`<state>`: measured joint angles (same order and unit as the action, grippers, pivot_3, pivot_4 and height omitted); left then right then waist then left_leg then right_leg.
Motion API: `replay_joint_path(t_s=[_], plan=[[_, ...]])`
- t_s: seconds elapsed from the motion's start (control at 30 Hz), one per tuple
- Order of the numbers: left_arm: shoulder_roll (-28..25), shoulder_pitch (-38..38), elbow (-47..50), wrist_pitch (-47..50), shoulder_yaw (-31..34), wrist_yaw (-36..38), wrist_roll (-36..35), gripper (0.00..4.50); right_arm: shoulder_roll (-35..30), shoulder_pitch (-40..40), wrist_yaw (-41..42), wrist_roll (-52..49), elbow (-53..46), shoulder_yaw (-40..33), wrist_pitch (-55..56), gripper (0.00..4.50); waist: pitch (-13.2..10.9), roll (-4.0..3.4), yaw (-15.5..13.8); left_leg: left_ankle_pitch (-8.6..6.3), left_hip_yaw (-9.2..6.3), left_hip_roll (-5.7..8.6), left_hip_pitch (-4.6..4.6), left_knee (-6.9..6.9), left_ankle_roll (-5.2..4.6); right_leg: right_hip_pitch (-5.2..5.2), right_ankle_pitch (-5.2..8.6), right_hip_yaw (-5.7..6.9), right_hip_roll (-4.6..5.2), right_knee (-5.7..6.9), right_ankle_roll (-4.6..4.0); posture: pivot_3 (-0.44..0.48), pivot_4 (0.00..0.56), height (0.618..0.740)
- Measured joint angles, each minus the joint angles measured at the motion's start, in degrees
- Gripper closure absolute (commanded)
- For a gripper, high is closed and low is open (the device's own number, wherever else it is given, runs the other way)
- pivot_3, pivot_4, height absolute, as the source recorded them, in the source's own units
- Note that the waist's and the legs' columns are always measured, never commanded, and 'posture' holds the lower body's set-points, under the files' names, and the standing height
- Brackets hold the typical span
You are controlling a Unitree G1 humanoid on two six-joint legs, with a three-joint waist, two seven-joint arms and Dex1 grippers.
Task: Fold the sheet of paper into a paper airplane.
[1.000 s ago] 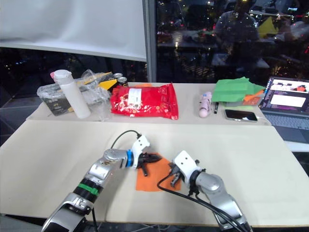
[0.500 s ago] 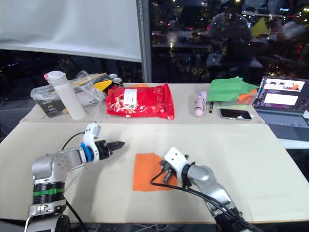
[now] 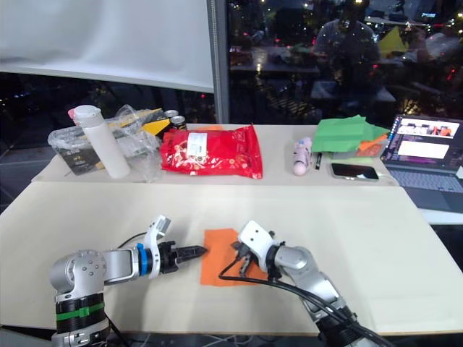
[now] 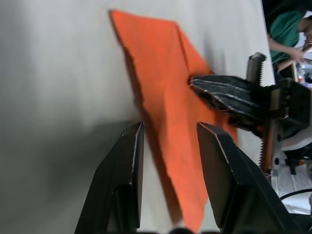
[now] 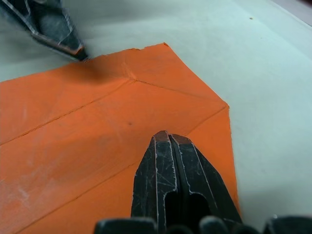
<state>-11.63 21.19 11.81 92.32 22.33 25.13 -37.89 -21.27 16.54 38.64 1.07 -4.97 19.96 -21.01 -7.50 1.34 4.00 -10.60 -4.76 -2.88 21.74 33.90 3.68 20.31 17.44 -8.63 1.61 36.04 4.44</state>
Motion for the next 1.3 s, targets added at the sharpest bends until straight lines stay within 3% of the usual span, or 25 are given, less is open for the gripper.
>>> replay_joint_path(t_s=[0.33,0.73,0.87,0.93,1.13,1.3], plan=[[3.68,5.06,-6.22,-1.97,1.67,-3.5,0.18,2.69,-0.02,-1.15,-0.65,0.25,-1.07,-0.19,0.0,4.5,0.0,0.01,-0.05,-0.01,0.0,0.02,0.05,0.0,0.02,0.01,0.0,0.0,0.01,-0.06,0.0,0.0,0.15,0.715],[5.12,7.52,-10.46,-9.6,-1.06,-6.33,1.91,2.69,-0.17,-1.96,-1.62,0.51,-2.24,-0.2,-0.03,4.5,-0.01,0.01,-0.06,-0.01,0.0,0.04,0.11,0.0,0.02,0.04,0.0,0.0,0.02,-0.1,0.0,0.0,0.15,0.715],[5.34,7.45,-10.4,-12.36,-2.19,-7.34,2.1,3.9,-0.18,-1.98,-1.78,0.57,-2.29,-0.17,-0.03,4.5,-0.01,0.02,-0.08,-0.01,0.0,0.04,0.13,0.0,0.02,0.05,0.0,0.0,0.03,-0.11,0.0,0.0,0.15,0.715],[5.27,7.0,-10.04,-13.18,-3.62,-7.37,2.09,4.48,-0.17,-1.97,-2.02,0.59,-2.28,-0.17,-0.03,4.5,-0.01,0.02,-0.07,-0.01,0.0,0.04,0.13,0.0,0.03,0.05,0.0,0.0,0.03,-0.11,0.01,0.0,0.15,0.715],[-0.02,5.66,-8.04,-20.9,-14.71,-4.72,5.7,4.48,0.36,-1.95,-2.79,0.32,-2.44,-0.61,-0.71,4.5,-0.03,0.01,-0.09,-0.01,0.0,0.05,0.15,0.0,0.03,0.07,-0.01,-0.01,0.03,-0.11,0.0,0.0,0.15,0.715],[-6.66,7.38,-8.24,-30.84,-25.55,2.34,10.43,4.48,0.8,-1.69,-4.03,-0.67,-3.35,-3.07,-4.47,4.5,-0.11,0.01,-0.19,0.0,0.01,0.05,0.28,-0.01,0.04,0.2,-0.01,-0.01,0.03,-0.11,-0.01,0.0,0.15,0.715]])
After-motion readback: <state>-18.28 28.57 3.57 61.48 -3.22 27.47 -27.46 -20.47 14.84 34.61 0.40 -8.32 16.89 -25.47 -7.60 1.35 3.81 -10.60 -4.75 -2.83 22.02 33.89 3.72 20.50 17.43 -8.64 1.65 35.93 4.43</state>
